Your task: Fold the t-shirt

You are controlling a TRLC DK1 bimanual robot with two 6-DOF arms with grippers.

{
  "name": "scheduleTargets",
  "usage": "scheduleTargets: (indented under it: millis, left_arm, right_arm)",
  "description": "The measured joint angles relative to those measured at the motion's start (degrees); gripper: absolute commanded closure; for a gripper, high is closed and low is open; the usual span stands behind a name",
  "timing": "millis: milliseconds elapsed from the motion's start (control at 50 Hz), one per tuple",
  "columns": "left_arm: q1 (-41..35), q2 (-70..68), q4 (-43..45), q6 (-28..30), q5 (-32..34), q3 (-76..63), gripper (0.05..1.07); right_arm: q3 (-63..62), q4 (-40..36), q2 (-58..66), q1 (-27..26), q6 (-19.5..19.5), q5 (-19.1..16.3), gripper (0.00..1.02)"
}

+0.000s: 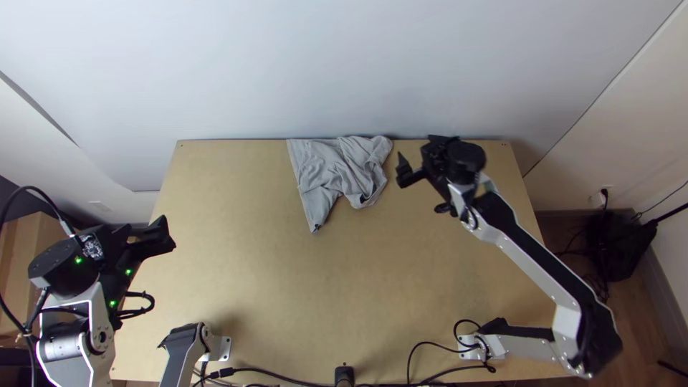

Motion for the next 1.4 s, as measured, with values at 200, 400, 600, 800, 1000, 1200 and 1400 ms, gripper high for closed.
scheduleTargets:
  millis: [200, 400, 600, 800, 1000, 1200, 1400]
  left_arm:
    - [-0.33, 1.57, -5.29, -0.92, 0.02, 2.80, 0.10]
    - [-0.39, 2.19, -6.64, -0.92, 0.02, 2.93, 0.10]
    - [-0.42, 2.19, -6.69, -0.92, 0.02, 2.95, 0.10]
    - [-0.42, 2.19, -7.21, -0.92, 0.00, 2.95, 0.10]
    - [-0.42, 2.64, -8.55, -0.92, 0.02, 2.95, 0.10]
    - [-0.42, 3.23, -9.35, -0.90, 0.00, 2.99, 0.10]
    - [-0.28, 4.46, -10.05, -0.90, 0.02, 4.42, 0.10]
  right_arm:
    - [12.63, -6.51, 13.20, 2.99, 4.15, 1.05, 0.04]
    - [25.53, -13.57, 24.35, 4.70, 9.20, 1.64, 0.04]
    - [42.21, -26.47, 37.68, 6.03, 14.91, 3.54, 0.04]
    - [59.36, -40.06, 49.27, 7.48, 21.77, 4.44, 0.05]
    - [61.40, -42.40, 52.00, 8.74, 27.28, 4.46, 0.18]
    - [61.46, -46.93, 54.47, 9.09, 31.87, 4.17, 0.25]
    - [61.44, -47.25, 56.15, 9.09, 33.70, 3.67, 0.25]
